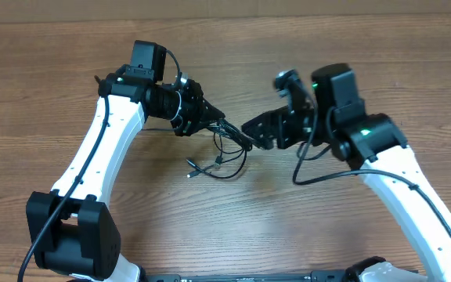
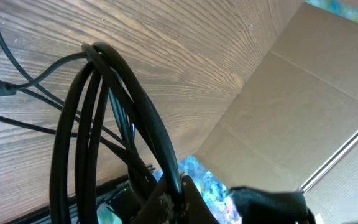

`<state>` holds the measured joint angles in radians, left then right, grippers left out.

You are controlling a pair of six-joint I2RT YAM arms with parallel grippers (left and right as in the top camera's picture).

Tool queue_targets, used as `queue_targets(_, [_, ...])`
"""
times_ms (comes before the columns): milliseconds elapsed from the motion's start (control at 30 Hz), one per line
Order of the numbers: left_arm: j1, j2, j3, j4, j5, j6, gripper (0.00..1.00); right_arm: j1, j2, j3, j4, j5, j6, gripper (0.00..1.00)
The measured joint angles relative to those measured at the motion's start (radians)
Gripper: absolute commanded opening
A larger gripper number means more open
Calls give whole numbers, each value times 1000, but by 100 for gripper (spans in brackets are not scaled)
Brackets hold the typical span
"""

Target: Untangle cables

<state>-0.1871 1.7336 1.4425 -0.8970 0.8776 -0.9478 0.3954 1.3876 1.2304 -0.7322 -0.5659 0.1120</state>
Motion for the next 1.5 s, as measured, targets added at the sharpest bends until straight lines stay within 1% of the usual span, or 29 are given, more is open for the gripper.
queue_targets(167, [0, 0, 0, -5, 0, -4, 4, 91, 53, 0, 8, 35, -75, 67])
queue_targets(300, [0, 0, 0, -6, 0, -4, 4, 163, 99, 0, 21, 66, -140, 62])
queue_targets(467, [0, 0, 0, -8, -1, -4, 5, 189, 104, 0, 78, 104, -160, 48])
queue_targets(533, [0, 0, 0, -9, 0, -4, 5, 190, 104, 0, 96, 113, -161, 45])
queue_targets(567, [0, 0, 0, -9, 0, -4, 5, 190, 104, 0, 100, 124, -163, 42])
queue_targets(633, [0, 0, 0, -9, 0, -4, 5, 190, 105, 0, 103, 132, -162, 33])
queue_targets(667, [0, 0, 0, -9, 0, -4, 5, 190, 107, 0, 103, 136, -165, 25])
queue_targets(767, [0, 0, 0, -9, 0, -4, 5, 191, 118, 0, 106, 148, -164, 18])
queue_targets(800, [0, 0, 0, -9, 0, -4, 5, 192, 120, 0, 108, 149, -163, 13])
queue_targets(833, [0, 0, 0, -9, 0, -4, 5, 192, 122, 0, 114, 151, -167, 6])
queue_targets(867, [0, 0, 0, -9, 0, -4, 5, 193, 123, 0, 121, 152, -165, 4])
queue_targets(1000, [9, 0, 0, -5, 0, -4, 4, 195, 123, 0, 156, 151, -143, 4])
queue_targets(1067, [11, 0, 0, -1, -12, 6, 4, 190, 122, 0, 161, 150, -98, 4])
queue_targets(1133, [11, 0, 0, 2, -39, 41, 4, 171, 116, 0, 156, 144, -48, 4])
queue_targets(1267, [10, 0, 0, 3, -94, 170, 4, 85, 48, 0, 123, 146, 53, 4])
queue_targets(1333, [10, -2, 0, 10, -97, 248, 4, 34, -8, 0, 72, 163, 109, 4])
queue_targets(1500, [10, -3, 0, 69, -87, 435, 4, -24, -34, 2, -31, 202, 164, 4])
